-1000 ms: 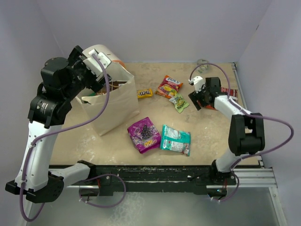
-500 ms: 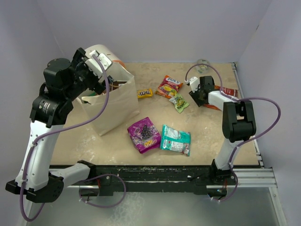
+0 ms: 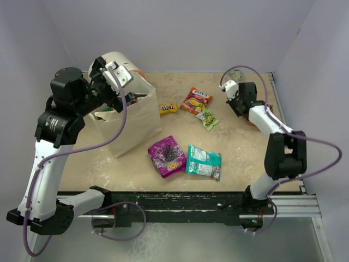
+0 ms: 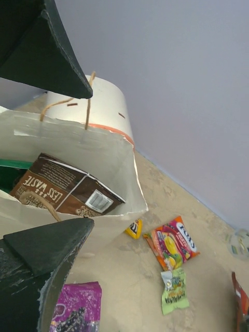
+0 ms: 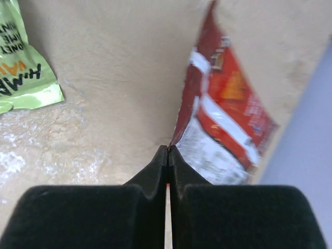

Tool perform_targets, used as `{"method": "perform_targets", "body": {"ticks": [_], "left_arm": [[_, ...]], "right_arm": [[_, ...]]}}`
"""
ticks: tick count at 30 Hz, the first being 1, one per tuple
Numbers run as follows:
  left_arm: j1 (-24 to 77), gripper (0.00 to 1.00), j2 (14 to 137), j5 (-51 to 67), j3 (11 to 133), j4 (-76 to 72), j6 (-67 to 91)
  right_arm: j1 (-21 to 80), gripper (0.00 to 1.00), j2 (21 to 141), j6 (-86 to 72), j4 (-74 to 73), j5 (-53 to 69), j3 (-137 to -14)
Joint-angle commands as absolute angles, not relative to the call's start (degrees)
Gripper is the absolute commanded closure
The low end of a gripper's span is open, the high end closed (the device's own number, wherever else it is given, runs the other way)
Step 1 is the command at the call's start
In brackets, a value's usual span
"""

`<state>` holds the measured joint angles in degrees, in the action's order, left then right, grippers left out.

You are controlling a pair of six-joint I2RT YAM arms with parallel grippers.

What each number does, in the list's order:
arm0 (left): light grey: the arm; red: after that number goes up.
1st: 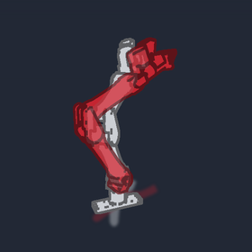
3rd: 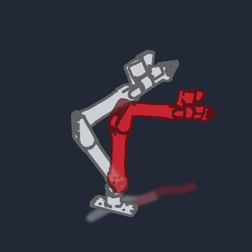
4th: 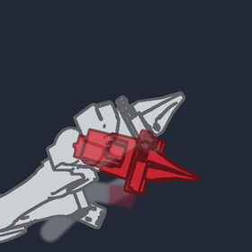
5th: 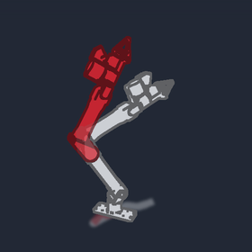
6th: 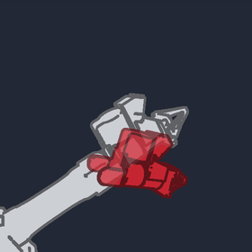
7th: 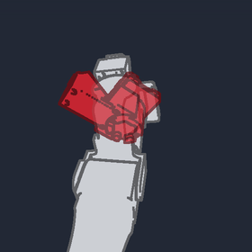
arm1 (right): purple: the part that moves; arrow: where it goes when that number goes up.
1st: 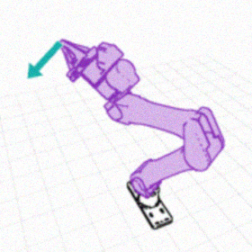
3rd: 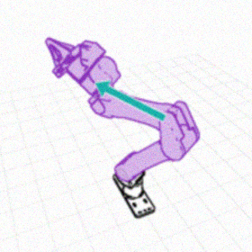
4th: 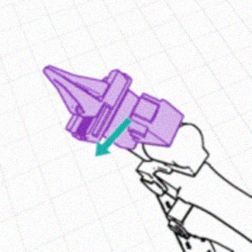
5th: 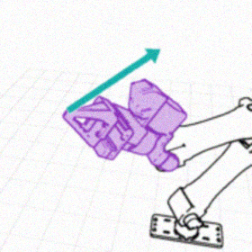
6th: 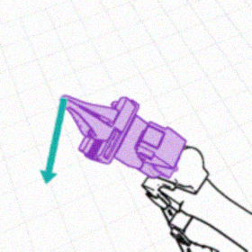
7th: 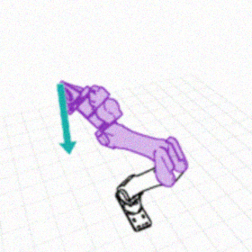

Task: Place the snacks into the paper bag
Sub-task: Pick up the snack from the center of the board, then place the snack in the paper bag.

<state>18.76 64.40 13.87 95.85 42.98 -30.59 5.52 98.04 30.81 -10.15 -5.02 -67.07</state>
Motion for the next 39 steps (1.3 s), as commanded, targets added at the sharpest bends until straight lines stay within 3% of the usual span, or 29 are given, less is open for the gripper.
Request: {"method": "perform_targets", "body": {"ticks": [1, 10, 21, 39], "left_arm": [[18.53, 0.01, 64.41, 21.43, 96.78, 42.46, -30.05], [20.39, 0.06, 66.09, 26.69, 97.49, 46.62, -32.36], [32.54, 0.12, 70.90, 30.36, 97.65, 47.20, -34.36], [41.75, 0.05, 84.94, 39.12, 99.06, 32.83, -28.06]], "right_arm": [[5.71, 1.00, 87.68, 30.51, -14.92, -3.16, -70.69], [5.71, 1.00, 74.27, 31.53, -24.26, 8.93, -71.85], [5.71, 1.00, 64.66, 32.11, -33.10, 26.34, -73.98], [5.80, 1.00, 58.37, 27.93, -36.03, 44.29, -79.55]]}}
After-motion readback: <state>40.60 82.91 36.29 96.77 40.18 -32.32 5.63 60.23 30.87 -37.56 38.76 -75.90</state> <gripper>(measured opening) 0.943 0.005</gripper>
